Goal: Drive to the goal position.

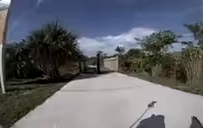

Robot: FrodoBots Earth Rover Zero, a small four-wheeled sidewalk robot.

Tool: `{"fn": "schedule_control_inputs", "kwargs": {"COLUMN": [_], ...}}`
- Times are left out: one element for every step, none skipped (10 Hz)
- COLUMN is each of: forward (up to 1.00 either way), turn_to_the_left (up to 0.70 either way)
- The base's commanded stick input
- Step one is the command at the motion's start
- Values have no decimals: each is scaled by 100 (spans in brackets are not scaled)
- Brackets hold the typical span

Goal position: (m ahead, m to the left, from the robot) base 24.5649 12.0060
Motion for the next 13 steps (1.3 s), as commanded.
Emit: {"fn": "schedule_control_inputs", "kwargs": {"forward": [85, 85, 85, 85, 85, 85, 85, 85, 85, 85, 85, 85, 85], "turn_to_the_left": [0, 0, -4, -25, -34, -34, -33, -2, -30, -34, -34, -34, -34]}}
